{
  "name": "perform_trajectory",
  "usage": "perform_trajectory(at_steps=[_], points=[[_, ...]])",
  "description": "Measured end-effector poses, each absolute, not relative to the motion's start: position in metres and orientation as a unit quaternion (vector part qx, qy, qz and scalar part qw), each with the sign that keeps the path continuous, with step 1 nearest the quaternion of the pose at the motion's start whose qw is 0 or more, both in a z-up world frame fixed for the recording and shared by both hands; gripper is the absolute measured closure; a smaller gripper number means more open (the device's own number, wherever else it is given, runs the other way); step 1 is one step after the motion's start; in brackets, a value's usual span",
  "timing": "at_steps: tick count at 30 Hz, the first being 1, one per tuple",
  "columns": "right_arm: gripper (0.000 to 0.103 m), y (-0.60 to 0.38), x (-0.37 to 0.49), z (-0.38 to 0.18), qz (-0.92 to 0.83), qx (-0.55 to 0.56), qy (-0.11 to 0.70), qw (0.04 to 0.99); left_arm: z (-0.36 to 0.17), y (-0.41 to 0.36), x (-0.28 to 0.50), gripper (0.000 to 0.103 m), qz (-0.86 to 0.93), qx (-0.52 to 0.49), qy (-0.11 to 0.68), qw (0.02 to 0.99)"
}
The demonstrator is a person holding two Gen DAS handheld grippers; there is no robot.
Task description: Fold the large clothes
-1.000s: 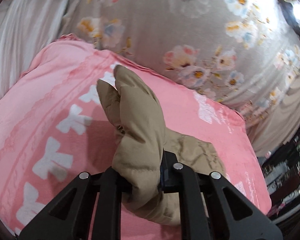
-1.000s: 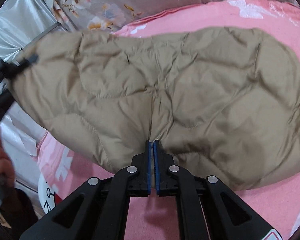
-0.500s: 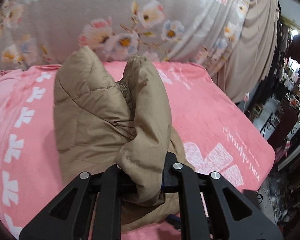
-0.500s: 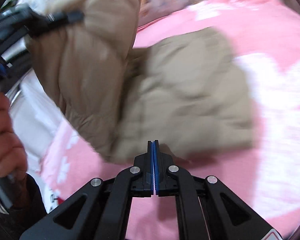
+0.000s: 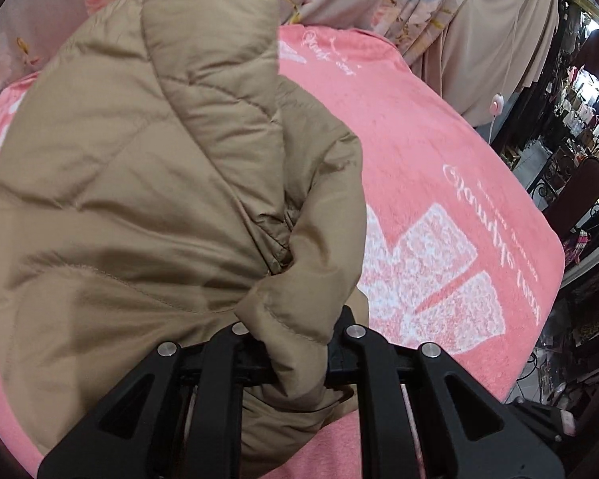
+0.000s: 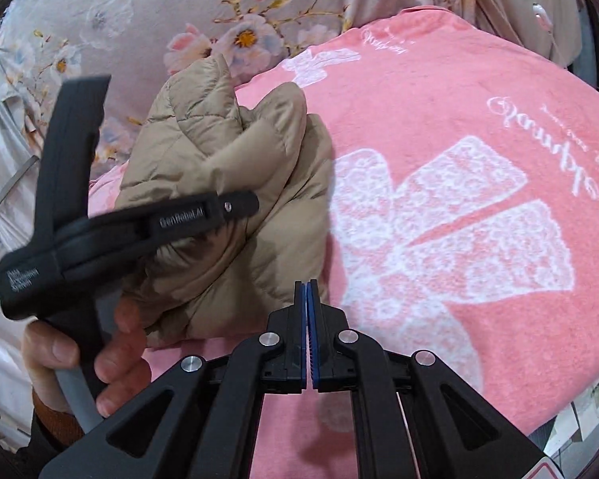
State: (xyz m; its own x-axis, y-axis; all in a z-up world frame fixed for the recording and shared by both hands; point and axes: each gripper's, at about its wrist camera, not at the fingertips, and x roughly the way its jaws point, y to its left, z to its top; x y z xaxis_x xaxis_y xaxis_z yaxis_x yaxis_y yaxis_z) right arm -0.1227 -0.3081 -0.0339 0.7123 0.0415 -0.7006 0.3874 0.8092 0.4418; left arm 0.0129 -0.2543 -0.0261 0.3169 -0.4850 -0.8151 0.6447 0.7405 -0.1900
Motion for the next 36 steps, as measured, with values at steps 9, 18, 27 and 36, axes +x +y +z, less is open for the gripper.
perform_trajectory(at_steps=[9, 18, 27, 36], points=[[0.08, -0.338, -0.134, 0.008, -0.115, 0.283, 0.319, 0.897, 0.031, -0.218, 0.002, 0.051, -0.393, 0.028, 0.454, 0.799], [0.044, -0.329, -0.053, 0.091, -0.052, 0.26, 0.255, 0.93, 0.143, -0.109, 0.06, 0.026, -0.262, -0.017, 0.326, 0.908], [0.044, -0.329, 0.06, 0.089, -0.077, 0.272, 0.318, 0.905, 0.123, -0.092, 0.126, 0.031, -0.169, 0.009, 0.355, 0.919], [0.085, -0.33, 0.084, 0.046, -0.079, 0.264, 0.364, 0.89, 0.098, -0.11, 0.14, 0.032, -0.162, 0.018, 0.378, 0.911]])
